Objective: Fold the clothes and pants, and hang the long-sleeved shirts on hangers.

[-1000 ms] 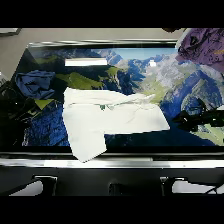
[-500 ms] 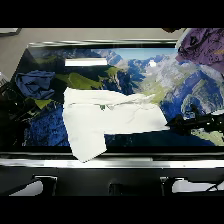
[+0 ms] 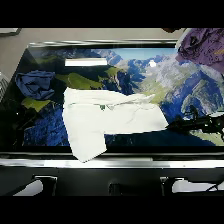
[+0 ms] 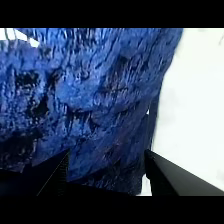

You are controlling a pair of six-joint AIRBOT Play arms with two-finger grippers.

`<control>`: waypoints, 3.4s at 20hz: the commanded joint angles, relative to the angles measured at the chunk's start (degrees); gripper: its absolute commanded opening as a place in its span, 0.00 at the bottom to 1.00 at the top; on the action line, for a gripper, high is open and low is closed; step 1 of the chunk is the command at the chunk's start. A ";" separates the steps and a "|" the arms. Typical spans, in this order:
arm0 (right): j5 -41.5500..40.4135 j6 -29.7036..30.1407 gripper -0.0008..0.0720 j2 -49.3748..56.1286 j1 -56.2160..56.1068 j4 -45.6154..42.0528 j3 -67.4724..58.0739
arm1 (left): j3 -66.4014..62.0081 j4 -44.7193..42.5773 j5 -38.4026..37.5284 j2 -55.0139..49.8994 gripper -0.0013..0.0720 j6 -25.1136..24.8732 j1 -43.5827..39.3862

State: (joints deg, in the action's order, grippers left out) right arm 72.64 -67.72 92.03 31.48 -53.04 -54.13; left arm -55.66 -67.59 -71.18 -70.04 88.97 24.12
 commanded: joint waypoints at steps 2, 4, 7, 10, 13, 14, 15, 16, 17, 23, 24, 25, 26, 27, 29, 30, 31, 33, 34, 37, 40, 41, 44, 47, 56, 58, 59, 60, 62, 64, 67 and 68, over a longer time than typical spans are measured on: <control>-5.09 1.53 0.10 -0.02 -0.04 0.37 0.04 | 12.63 11.10 2.03 4.02 0.75 -12.59 4.15; -5.09 1.81 0.05 -0.09 -0.02 0.39 0.04 | 17.14 13.49 2.64 4.20 0.75 -15.96 4.37; -5.11 2.01 0.05 -0.35 -0.02 0.35 0.02 | 21.94 17.79 5.55 4.20 0.75 -18.80 4.31; -4.92 1.97 0.05 -0.61 -0.02 0.42 0.04 | 24.70 20.72 7.96 4.20 0.75 -19.63 3.28; -5.11 2.03 0.05 -0.61 -0.02 0.35 0.02 | 25.33 21.31 9.35 3.80 0.75 -19.56 0.07; -5.14 2.21 0.05 -0.61 -0.02 0.39 0.04 | 25.33 22.45 10.12 3.52 0.75 -19.58 -1.55; -5.14 2.19 0.05 -0.61 -0.02 0.37 0.02 | 25.33 23.41 11.13 3.21 0.75 -19.58 -3.15; -5.09 2.19 0.05 -0.61 -0.02 0.42 0.02 | 25.33 24.37 12.37 2.89 0.75 -19.56 -4.83; -5.07 2.19 0.05 -0.61 -0.02 0.42 0.02 | 25.31 25.22 13.38 2.38 0.75 -19.56 -6.32; -5.29 2.40 0.05 -0.61 -0.02 0.48 0.02 | 25.22 29.51 17.31 -3.06 0.71 -19.39 -12.98; -5.22 2.43 0.05 -0.61 -0.02 0.48 0.02 | 25.20 29.73 18.03 -3.69 0.64 -19.37 -13.88; -5.07 2.56 0.05 -0.61 -0.02 0.52 0.02 | 25.16 29.73 18.62 -4.07 0.44 -19.37 -14.43; -4.59 3.10 0.05 -0.61 -0.04 1.09 0.04 | 25.09 29.94 18.88 -4.07 0.13 -19.52 -14.64; -3.78 4.37 0.05 -0.68 -0.39 2.38 0.02 | 24.70 30.14 18.86 -4.02 0.04 -19.80 -14.69; -5.53 5.40 0.05 -1.90 -3.85 2.86 0.02 | 22.84 30.08 18.64 -3.96 0.04 -20.04 -14.69; -8.11 5.38 0.05 -3.04 -6.60 2.86 -0.17 | 21.42 30.08 18.69 -3.96 0.03 -20.02 -14.69; -11.19 4.81 0.05 -4.55 -9.79 2.51 -0.87 | 19.39 30.10 18.60 -3.93 0.03 -19.98 -14.69; -16.41 0.33 0.05 -7.87 -15.67 -1.22 -4.04 | 13.94 30.05 17.62 -3.78 0.03 -19.54 -14.69; -17.68 -2.49 0.05 -9.46 -18.25 -4.46 -6.73 | 10.47 29.75 16.76 -3.76 0.03 -19.04 -14.69; -18.12 -10.49 0.05 -14.32 -24.81 -16.02 -18.82 | -4.00 25.03 13.18 -3.61 0.03 -14.75 -14.93; -16.28 -16.13 0.05 -19.32 -28.35 -24.72 -33.44 | -22.49 14.45 8.31 -2.01 0.03 -7.89 -15.76; -15.28 -18.05 0.05 -21.20 -28.98 -27.08 -38.64 | -29.44 10.88 6.75 -1.14 0.03 -5.92 -16.09; -12.35 -19.08 0.05 -27.63 -29.00 -29.66 -51.01 | -47.43 2.82 2.45 2.32 0.03 -0.50 -16.28; -8.57 -19.04 0.05 -36.65 -29.00 -32.50 -57.88 | -58.14 -1.97 0.61 8.55 0.03 2.89 -16.28; -1.75 -22.73 0.05 -51.67 -29.00 -36.09 -58.75 | -59.65 -17.07 -6.45 25.31 0.03 11.61 -16.26; 2.08 -22.75 0.05 -48.54 -29.00 -35.98 -58.75 | -58.36 -16.22 -7.52 23.91 0.03 11.17 -16.28; 4.22 -22.97 0.05 -46.29 -29.00 -35.65 -58.75 | -56.50 -14.67 -7.65 22.80 0.03 9.99 -16.28; 6.62 -23.52 0.05 -43.17 -29.00 -35.26 -58.69 | -54.34 -12.94 -8.15 21.22 0.03 8.63 -16.28; 11.47 -23.58 0.05 -35.19 -29.00 -34.23 -58.69 | -48.48 -8.61 -8.74 16.72 0.03 5.20 -16.35; 14.53 -23.34 0.05 -25.77 -29.00 -33.40 -58.16 | -41.92 -6.47 -7.13 10.67 0.03 2.08 -16.37; 12.66 -23.34 0.05 -11.82 -29.00 -31.01 -57.16 | -35.17 -6.05 -1.16 -1.03 0.03 -2.89 -17.38; 11.63 -23.32 0.05 -6.97 -29.00 -31.06 -57.16 | -34.56 -6.08 1.46 -5.99 0.03 -4.66 -18.14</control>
State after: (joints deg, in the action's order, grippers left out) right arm 83.94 -91.09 72.79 2.52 -85.86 -111.70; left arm -95.20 -75.29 -75.02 -65.93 89.71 7.03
